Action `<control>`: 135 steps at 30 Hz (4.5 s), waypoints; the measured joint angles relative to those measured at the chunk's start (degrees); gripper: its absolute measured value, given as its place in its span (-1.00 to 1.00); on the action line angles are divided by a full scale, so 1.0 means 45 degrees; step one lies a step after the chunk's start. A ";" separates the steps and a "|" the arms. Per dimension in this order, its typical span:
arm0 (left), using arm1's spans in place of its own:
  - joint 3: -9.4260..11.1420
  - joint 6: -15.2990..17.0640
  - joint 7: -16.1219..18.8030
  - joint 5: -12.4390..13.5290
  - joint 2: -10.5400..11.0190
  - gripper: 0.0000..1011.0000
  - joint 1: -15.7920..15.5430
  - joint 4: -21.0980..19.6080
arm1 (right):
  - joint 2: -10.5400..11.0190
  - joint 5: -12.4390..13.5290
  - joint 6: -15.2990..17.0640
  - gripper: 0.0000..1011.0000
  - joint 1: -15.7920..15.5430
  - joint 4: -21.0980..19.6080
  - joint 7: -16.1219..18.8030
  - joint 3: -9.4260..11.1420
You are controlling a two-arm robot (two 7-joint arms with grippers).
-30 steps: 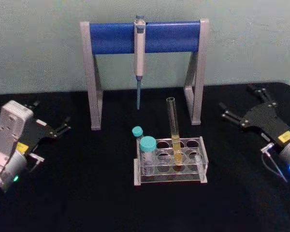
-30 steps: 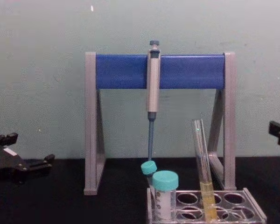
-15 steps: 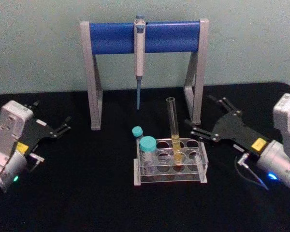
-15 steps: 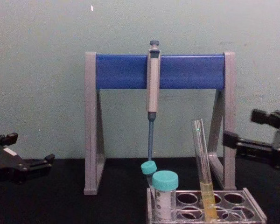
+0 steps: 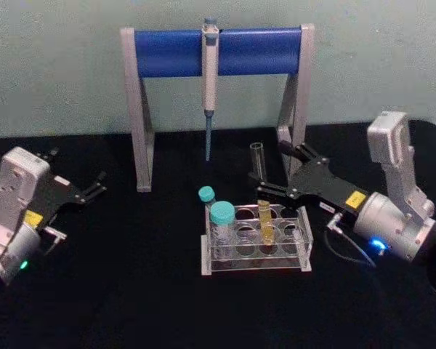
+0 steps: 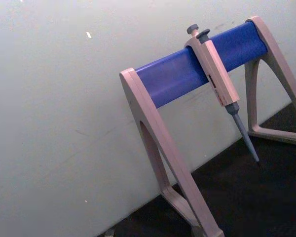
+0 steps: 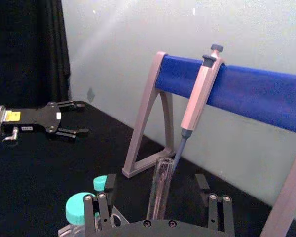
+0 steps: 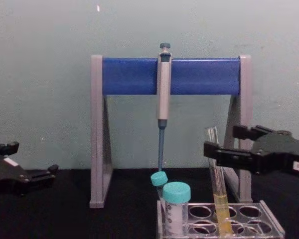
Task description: Pick up the test tube from the test tube rack, shake it, then place it back into the test tube rack.
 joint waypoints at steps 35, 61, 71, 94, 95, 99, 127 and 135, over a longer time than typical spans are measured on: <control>0.0000 0.0000 0.0000 0.0000 0.0000 0.98 0.0001 0.0000 | -0.0519 -0.0154 0.2685 0.98 0.0842 0.0568 -0.0054 -0.0168; 0.0000 0.0000 0.0000 0.0001 0.0000 0.98 0.0000 0.0000 | -0.0514 -0.0157 0.2704 0.81 0.0821 0.0542 -0.0123 -0.0147; 0.0000 0.0000 0.0000 0.0000 0.0000 0.98 0.0000 0.0001 | -0.0514 -0.0157 0.2703 0.28 0.0821 0.0542 -0.0115 -0.0147; 0.0000 0.0000 0.0000 0.0000 0.0000 0.98 0.0000 0.0000 | -0.0515 -0.0146 0.2699 -0.55 0.0821 0.0542 -0.0096 -0.0148; 0.0000 0.0000 0.0000 0.0000 0.0000 0.98 0.0000 0.0000 | -0.0515 -0.0146 0.2700 -0.55 0.0821 0.0542 -0.0096 -0.0148; 0.0000 0.0000 0.0000 0.0001 0.0000 0.98 0.0000 0.0000 | -0.0514 -0.0146 0.2699 -0.55 0.0821 0.0543 -0.0097 -0.0148; 0.0000 0.0000 0.0000 0.0000 0.0000 0.98 -0.0001 0.0001 | -0.0528 0.1324 0.0103 -0.55 -0.0296 -0.1480 -0.0790 0.1908; 0.0000 -0.0001 0.0000 0.0000 0.0000 0.98 -0.0001 0.0000 | -0.0808 0.0639 -0.0244 -0.55 -0.0307 -0.1394 -0.1271 0.2145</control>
